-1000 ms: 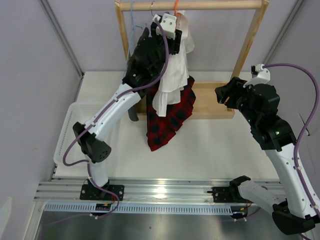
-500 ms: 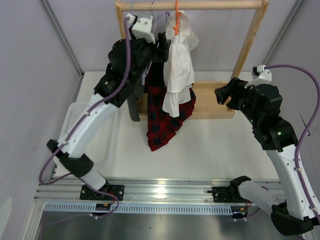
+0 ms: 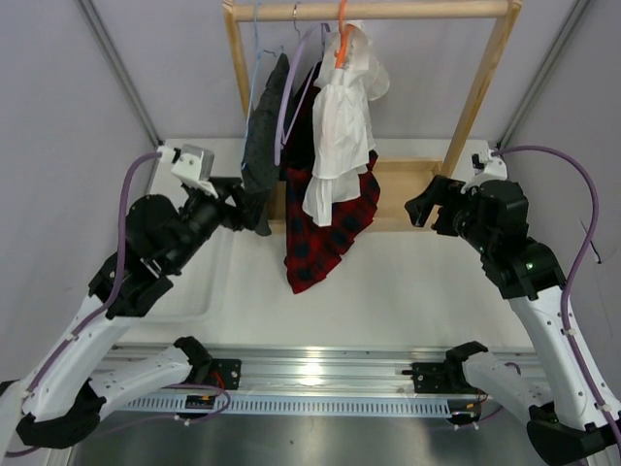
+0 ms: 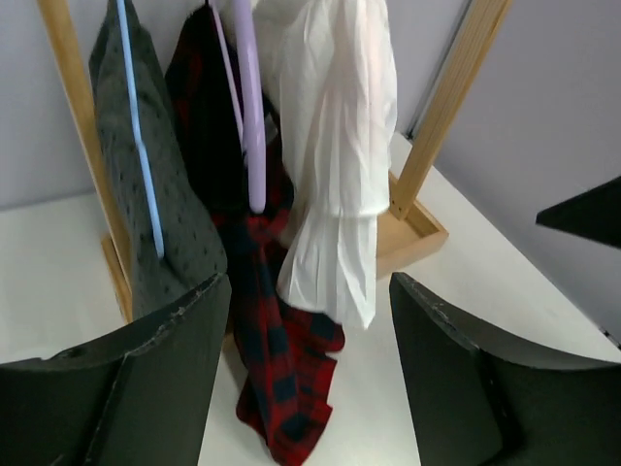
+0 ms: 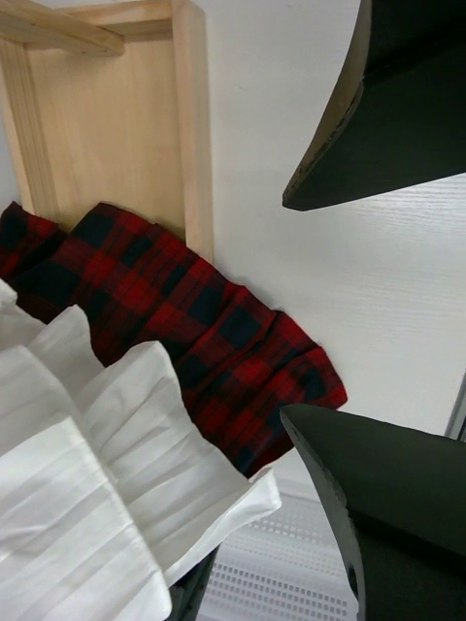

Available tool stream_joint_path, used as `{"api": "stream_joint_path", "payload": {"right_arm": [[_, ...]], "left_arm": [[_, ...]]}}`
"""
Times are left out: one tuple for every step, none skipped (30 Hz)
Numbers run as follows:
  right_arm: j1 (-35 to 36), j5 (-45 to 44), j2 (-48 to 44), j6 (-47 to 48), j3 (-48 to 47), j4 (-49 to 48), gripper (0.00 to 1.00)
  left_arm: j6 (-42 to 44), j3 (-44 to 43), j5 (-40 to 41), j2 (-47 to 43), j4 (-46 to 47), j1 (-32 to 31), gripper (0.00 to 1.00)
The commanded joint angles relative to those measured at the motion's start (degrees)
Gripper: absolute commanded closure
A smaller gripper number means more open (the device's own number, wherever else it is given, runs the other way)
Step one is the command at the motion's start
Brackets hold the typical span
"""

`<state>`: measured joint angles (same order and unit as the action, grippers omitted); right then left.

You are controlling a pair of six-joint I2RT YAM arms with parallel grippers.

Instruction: Place the skirt on the hanger

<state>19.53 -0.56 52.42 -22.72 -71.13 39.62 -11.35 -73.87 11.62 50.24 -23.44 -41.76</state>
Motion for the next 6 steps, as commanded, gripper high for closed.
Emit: {"api": "stream_joint_path", "payload": {"right_arm": [[-0.19,0.73,-2.59,-1.36,2.30,-1.99,0.12],[-0.19,0.82,-3.20,-1.80,2.75,-2.87,0.11],[-0.19,0.65,-3.29,-1.98,2.93,-3.14,0.11],[-0.19,0.65,-3.29,-2.15,3.02,-3.23,0.11],[-0.19,0.56,-3.29,-2.50,3.02,-3.23,0.10],[-0.19,-1.18,-3.29,-2.59,3.11,-3.32,0.09]], "left_arm": [[-2.71,5.65,-2.21,-3.64,-3.45,-0.25,0.28],[-2.79,6.10,-2.21,-4.44,-3.97,-0.25,0.28],[-2.80,6.88,-2.21,-5.23,-4.50,-0.25,0.28],[-2.80,7.33,-2.47,-6.63,-4.59,-0.25,0.28],[-2.53,7.59,-2.48,-7.25,-4.94,-0.25,0.28],[-2.10,7.60,-2.56,-7.69,-5.82,-0.34,0.27]]}}
